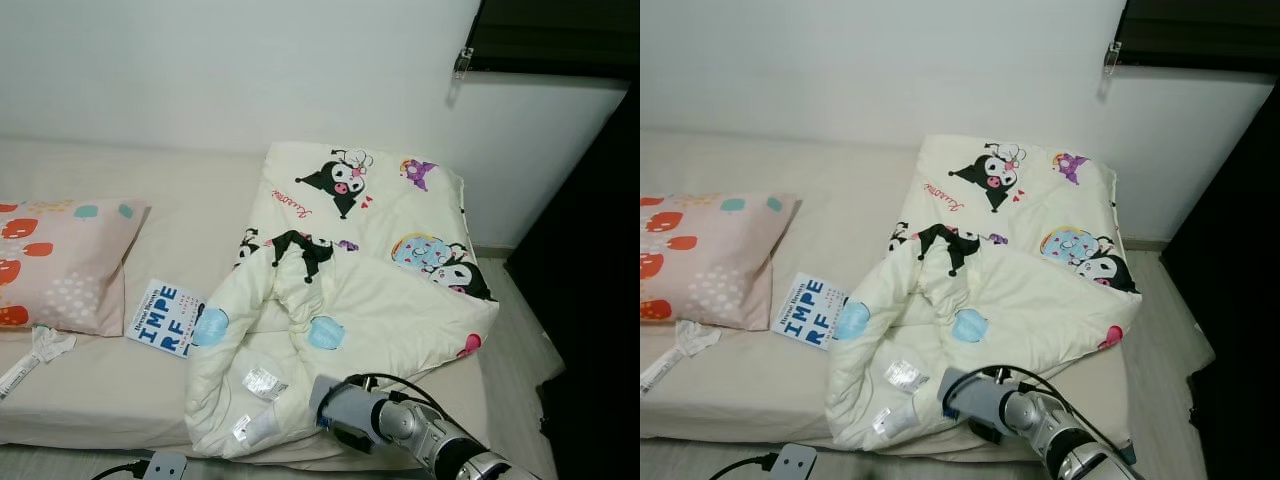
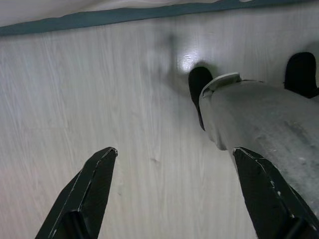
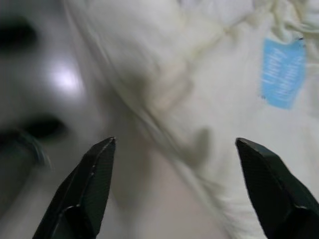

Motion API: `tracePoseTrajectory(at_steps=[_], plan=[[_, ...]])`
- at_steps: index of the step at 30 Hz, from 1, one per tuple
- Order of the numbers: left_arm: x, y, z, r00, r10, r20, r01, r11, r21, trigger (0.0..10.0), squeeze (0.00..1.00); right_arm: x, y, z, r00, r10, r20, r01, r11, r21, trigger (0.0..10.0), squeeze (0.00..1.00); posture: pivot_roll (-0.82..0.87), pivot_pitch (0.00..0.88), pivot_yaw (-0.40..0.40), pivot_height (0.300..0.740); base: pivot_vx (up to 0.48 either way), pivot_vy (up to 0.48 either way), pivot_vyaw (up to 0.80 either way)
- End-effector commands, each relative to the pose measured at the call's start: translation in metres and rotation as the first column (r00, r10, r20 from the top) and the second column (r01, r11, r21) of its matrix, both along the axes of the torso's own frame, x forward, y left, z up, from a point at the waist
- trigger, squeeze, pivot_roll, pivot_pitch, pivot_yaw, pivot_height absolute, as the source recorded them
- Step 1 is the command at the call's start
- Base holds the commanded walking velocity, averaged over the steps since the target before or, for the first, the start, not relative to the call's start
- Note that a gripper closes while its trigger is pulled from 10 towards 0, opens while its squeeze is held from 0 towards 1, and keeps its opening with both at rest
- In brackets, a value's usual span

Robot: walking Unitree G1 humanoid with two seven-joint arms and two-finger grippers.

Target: Clean up the room

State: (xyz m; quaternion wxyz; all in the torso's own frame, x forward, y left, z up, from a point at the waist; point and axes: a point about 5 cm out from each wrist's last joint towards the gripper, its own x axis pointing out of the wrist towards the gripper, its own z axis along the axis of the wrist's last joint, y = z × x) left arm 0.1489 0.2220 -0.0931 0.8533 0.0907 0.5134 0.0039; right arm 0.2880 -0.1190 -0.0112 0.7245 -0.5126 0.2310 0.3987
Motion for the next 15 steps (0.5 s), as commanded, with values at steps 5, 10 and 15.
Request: tracePoseTrajectory(at_steps=[5,10,15], plan=[[-0.017,0.004,-0.005,0.999,0.017,-0.052,-0.017,1.0,-0.001,10.0,0.0,0.027,-0.008,0.025,0.985,-0.024,0.17,0.031,0.999,-0.04,10.0,0.0,-0.03,0.156,-0.028,0.74,0.0,0.0,0.0],[-0.02,0.004,-0.006,0.998,0.023,-0.061,-0.023,1.0,0.0,10.0,0.0,0.035,-0.007,0.033,0.966,-0.211,0.148,0.196,0.974,0.11,10.0,0.0,-0.03,0.163,-0.03,0.735,0.0,0.0,0.0],[-0.02,0.004,-0.007,0.998,0.025,-0.059,-0.025,1.0,0.001,10.0,0.0,0.032,-0.002,0.03,0.975,-0.191,0.118,0.175,0.976,0.129,10.0,0.0,-0.03,0.164,-0.031,0.71,0.0,0.0,0.0]])
